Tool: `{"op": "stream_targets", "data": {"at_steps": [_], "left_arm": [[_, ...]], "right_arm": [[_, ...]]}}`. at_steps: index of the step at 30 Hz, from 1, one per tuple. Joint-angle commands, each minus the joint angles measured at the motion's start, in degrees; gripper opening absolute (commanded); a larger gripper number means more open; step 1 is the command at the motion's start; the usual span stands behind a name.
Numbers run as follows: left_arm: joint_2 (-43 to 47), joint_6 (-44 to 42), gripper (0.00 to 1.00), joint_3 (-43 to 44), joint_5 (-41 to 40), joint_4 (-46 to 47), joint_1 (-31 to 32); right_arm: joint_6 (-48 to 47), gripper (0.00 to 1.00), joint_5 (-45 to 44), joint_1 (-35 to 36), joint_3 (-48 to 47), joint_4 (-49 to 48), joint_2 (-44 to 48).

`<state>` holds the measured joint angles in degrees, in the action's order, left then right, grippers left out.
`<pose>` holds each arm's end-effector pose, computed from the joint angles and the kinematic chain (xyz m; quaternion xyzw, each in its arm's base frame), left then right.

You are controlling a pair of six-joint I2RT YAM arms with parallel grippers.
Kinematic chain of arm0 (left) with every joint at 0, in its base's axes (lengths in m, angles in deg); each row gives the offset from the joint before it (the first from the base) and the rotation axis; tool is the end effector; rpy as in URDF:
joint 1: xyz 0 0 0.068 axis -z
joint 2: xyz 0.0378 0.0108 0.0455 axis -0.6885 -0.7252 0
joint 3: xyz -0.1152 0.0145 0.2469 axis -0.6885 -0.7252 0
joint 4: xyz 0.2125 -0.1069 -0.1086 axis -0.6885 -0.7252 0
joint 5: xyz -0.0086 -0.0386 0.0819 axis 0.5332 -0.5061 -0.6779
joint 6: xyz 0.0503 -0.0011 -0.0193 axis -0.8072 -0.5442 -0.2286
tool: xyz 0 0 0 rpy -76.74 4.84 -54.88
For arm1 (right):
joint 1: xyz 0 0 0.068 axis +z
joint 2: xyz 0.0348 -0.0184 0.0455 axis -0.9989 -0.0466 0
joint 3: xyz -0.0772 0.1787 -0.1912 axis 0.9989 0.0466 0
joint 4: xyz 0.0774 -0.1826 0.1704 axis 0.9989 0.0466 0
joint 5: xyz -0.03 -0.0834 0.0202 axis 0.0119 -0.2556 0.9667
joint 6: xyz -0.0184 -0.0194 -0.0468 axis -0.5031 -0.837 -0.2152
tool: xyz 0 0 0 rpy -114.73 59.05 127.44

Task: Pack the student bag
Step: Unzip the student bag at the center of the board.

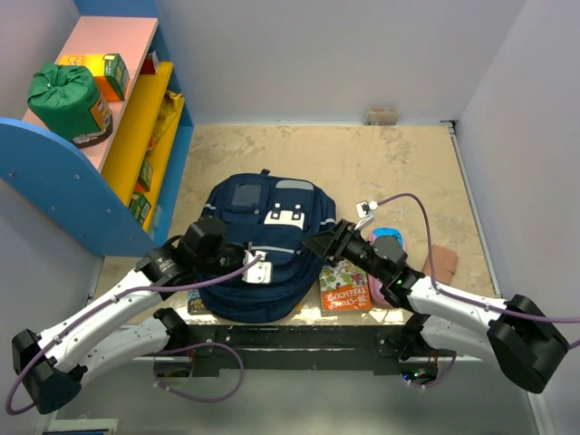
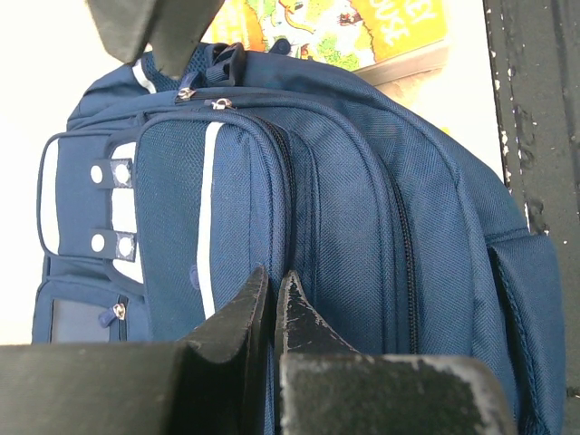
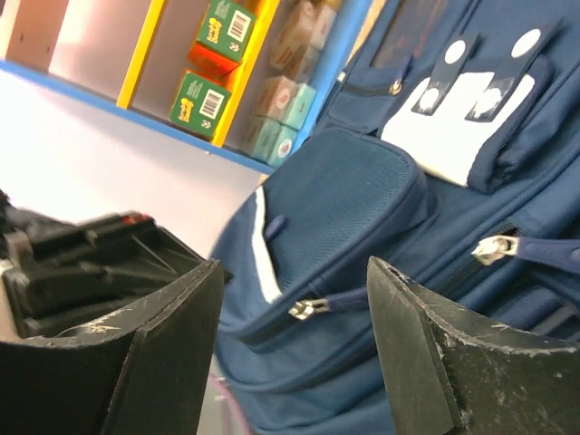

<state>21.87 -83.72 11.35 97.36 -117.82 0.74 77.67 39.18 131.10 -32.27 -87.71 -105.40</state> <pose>0.1151 -0.1336 0.2775 0.6815 0.5559 -0.1963 0.4336 0.1492 0.1485 0.2108 0.0440 0.7073 0.5688 0.4175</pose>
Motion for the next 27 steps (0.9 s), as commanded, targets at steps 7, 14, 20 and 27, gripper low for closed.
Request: {"op": "stream_targets", "data": {"at_steps": [7,14,20,27], "left_arm": [[-1.49,-2.20,0.00,1.64,3.45,8.48,0.40],[-2.02,-3.25,0.00,0.50,0.81,11.21,0.49],[-2.11,-3.69,0.00,-1.35,-0.86,12.43,0.57],[-1.93,-2.73,0.00,-5.30,-6.40,18.32,0.57]], "right_arm": [[16.04,0.64,12.58,-4.13,-8.60,15.06,-7.25],[16.40,0.63,13.73,-5.27,-9.40,20.69,-6.13],[17.54,0.63,16.02,-6.15,-9.23,23.67,-4.99],[18.95,0.63,15.67,-7.47,-9.23,27.99,0.55]]}}
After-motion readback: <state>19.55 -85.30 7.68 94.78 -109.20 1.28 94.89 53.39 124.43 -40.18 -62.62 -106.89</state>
